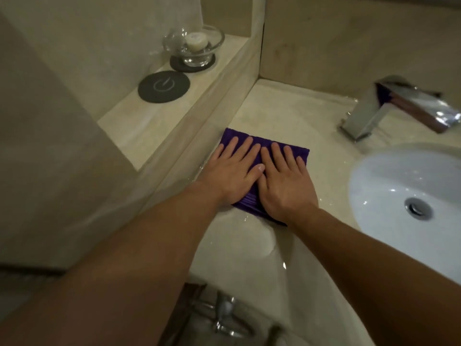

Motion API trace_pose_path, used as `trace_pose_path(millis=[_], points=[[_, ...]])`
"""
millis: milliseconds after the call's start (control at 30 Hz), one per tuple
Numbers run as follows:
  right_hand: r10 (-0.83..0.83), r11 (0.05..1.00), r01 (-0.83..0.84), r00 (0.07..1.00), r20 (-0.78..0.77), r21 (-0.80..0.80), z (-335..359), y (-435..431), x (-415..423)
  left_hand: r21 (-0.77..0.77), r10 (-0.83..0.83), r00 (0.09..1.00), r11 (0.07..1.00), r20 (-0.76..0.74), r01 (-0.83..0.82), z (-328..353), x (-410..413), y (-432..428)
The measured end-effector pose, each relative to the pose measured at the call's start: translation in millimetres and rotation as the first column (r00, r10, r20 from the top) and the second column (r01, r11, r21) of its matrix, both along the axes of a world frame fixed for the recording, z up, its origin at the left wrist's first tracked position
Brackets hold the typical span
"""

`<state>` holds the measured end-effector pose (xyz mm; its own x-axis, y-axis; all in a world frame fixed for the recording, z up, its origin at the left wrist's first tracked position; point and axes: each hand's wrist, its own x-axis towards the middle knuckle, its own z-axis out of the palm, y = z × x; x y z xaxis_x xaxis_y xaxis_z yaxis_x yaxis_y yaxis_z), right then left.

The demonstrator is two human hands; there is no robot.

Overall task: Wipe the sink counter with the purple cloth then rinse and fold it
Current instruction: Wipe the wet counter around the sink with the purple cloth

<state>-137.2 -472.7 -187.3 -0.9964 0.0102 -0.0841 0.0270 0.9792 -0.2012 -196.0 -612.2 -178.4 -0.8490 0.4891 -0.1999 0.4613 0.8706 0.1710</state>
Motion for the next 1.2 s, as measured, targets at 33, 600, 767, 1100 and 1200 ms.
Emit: trace_pose_path(millis=[33, 600, 767, 1100, 1200], points=[[-0.014, 1.000, 0.014, 1.000, -0.006, 0.004, 0, -6, 12, 0.000, -0.009, 1.000, 1.000, 0.006, 0.009, 0, 11, -5], [-0.024, 0.998, 0.022, 0.999, 0.026, 0.052, 1, -99, 160, 0.014, -0.021, 1.000, 1.000, 0.011, 0.021, 0, 153, -96], [0.011, 0.997, -0.013, 1.000, 0.029, 0.081, 0, -106, 177, 0.036, 0.006, 1.000, 0.999, -0.017, -0.006, 2, 172, -102], [0.071, 0.987, -0.065, 0.997, -0.037, 0.149, -7, -104, 188, 0.077, 0.065, 0.989, 0.995, -0.136, -0.055, 15, 184, -106], [0.072, 0.989, -0.059, 0.994, -0.087, 0.138, 1, -100, 186, 0.070, 0.030, 0.991, 0.997, -0.128, -0.021, 17, 182, -109]])
